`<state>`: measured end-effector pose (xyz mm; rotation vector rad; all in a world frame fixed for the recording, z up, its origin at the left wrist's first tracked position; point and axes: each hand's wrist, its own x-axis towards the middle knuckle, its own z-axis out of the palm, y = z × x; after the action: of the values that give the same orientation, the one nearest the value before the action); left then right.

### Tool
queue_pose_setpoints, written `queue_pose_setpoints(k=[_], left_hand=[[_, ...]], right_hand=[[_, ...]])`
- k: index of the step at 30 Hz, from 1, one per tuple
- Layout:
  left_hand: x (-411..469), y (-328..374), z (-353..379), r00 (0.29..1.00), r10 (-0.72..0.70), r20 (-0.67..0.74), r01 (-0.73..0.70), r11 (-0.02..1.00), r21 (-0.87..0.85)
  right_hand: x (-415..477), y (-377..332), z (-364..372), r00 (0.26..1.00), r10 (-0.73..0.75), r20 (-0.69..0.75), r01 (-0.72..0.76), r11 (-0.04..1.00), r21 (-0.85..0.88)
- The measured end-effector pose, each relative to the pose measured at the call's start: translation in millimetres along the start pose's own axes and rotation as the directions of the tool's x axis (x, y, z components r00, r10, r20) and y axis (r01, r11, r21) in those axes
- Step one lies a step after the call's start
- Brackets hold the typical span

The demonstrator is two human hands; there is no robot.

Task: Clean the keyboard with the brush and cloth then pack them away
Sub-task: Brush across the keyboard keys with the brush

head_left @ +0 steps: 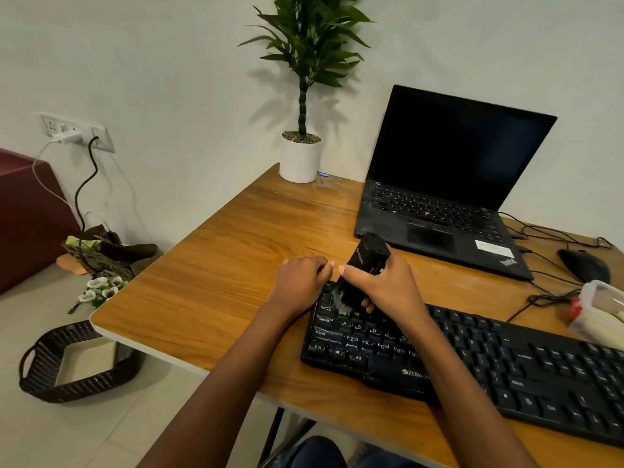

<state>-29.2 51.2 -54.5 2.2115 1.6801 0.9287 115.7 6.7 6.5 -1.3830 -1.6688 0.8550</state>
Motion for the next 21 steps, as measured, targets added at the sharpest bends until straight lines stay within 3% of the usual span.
queue_pose_setpoints(k=[2,5,8,10,13,15,18,21], left_hand=[[-0.5,0.0,0.2,1.0,-0.005,0.001,0.005,1.0,-0.018],[-1.0,1.6,0.2,1.0,-0.004,0.002,0.004,0.999,-0.038],[-1.3,-0.5,-1.3,1.0,-0.012,0.013,0.013,0.999,-0.04],[-1.1,-1.8,-1.4,1.0,-0.011,0.011,0.011,0.999,-0.038],[-1.5,1.8,-1.4,0.999,-0.032,0.014,0.033,0.998,-0.057],[-2.0,3.3,-3.3,1.0,-0.019,0.023,0.02,1.0,-0.022],[-3.5,1.5,-6.4,0.999,0.005,0.053,-0.006,1.0,0.016],[-2.9,3.3,-4.3,0.999,-0.023,0.023,0.023,0.999,-0.037]], right_hand=[[-3.2,0.7,2.8,0.998,-0.067,0.015,0.067,0.998,0.013],[-3.8,1.2,-0.4,0.989,-0.053,0.138,0.049,0.998,0.037],[3.3,-2.6,0.0,0.99,-0.092,0.107,0.093,0.996,-0.002],[3.5,-4.6,-0.5,0.97,-0.119,0.212,0.113,0.993,0.041],[6.1,-8.8,-16.5,0.919,-0.041,0.392,0.027,0.999,0.04],[13.9,-11.7,-21.6,0.887,-0.074,0.455,0.07,0.997,0.027],[22.4,-14.8,-18.7,0.781,-0.153,0.606,0.139,0.988,0.07],[34.0,-20.4,-39.0,0.684,-0.04,0.729,0.117,0.992,-0.055]])
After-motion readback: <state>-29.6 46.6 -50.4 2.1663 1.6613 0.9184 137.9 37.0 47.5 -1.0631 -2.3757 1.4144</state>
